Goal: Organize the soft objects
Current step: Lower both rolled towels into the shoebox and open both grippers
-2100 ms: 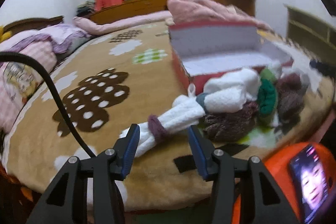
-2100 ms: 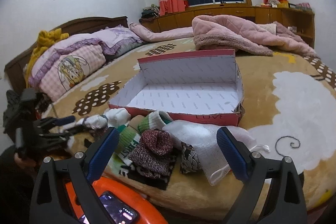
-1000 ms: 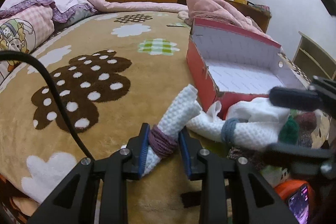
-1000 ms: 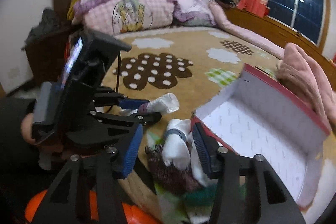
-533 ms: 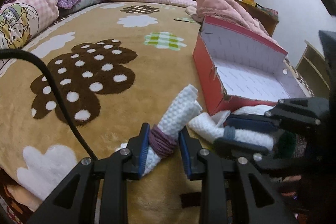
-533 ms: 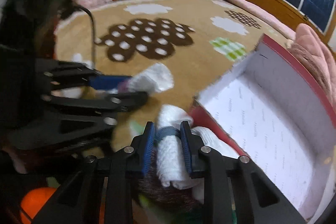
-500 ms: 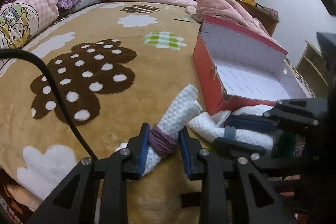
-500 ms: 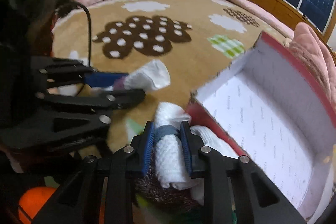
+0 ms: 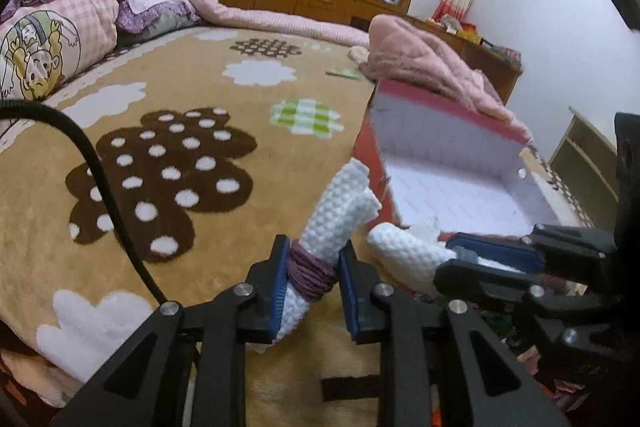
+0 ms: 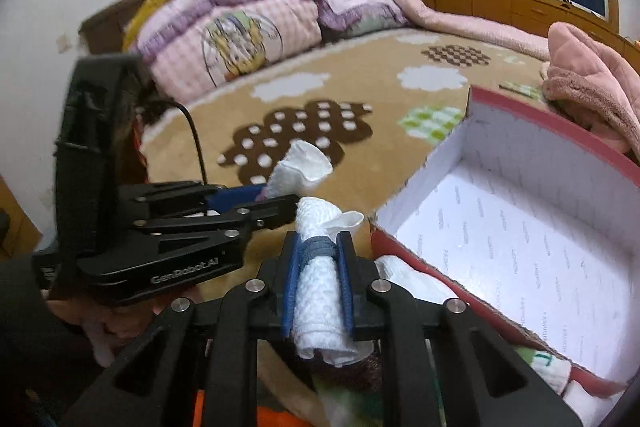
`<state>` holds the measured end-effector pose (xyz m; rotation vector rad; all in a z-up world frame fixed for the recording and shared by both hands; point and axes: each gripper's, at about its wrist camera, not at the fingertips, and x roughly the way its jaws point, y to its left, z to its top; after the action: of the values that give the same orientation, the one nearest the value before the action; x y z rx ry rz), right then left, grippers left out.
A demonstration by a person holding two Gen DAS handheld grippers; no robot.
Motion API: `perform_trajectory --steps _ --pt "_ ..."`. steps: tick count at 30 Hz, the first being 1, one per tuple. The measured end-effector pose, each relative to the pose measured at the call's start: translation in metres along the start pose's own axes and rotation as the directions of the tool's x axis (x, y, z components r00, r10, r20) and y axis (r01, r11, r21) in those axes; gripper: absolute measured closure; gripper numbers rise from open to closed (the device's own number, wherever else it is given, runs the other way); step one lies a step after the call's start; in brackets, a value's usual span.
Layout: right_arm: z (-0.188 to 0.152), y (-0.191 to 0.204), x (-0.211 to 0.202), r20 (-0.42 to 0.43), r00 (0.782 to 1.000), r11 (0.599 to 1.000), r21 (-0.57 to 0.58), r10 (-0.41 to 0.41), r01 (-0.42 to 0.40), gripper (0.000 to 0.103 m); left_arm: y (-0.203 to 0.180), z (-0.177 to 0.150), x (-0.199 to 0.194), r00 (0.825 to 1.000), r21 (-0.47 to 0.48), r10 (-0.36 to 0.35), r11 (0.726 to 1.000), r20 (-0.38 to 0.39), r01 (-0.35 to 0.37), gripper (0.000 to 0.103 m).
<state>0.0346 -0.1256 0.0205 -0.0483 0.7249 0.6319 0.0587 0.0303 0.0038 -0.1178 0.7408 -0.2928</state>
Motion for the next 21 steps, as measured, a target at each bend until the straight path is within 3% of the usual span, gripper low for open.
perform_trajectory --steps 11,21 --pt "0.001 -0.017 -0.05 0.112 0.993 0.997 0.07 -0.028 0.02 0.084 -0.026 0.011 -0.02 0.995 0.038 -0.065 0.997 0.076 0.063 0.079" --pt "-0.019 -0.052 -0.079 0.103 0.988 0.985 0.141 -0.112 0.097 0.084 -0.057 0.012 -0.015 0.992 0.094 -0.099 0.991 0.077 0.092 0.079"
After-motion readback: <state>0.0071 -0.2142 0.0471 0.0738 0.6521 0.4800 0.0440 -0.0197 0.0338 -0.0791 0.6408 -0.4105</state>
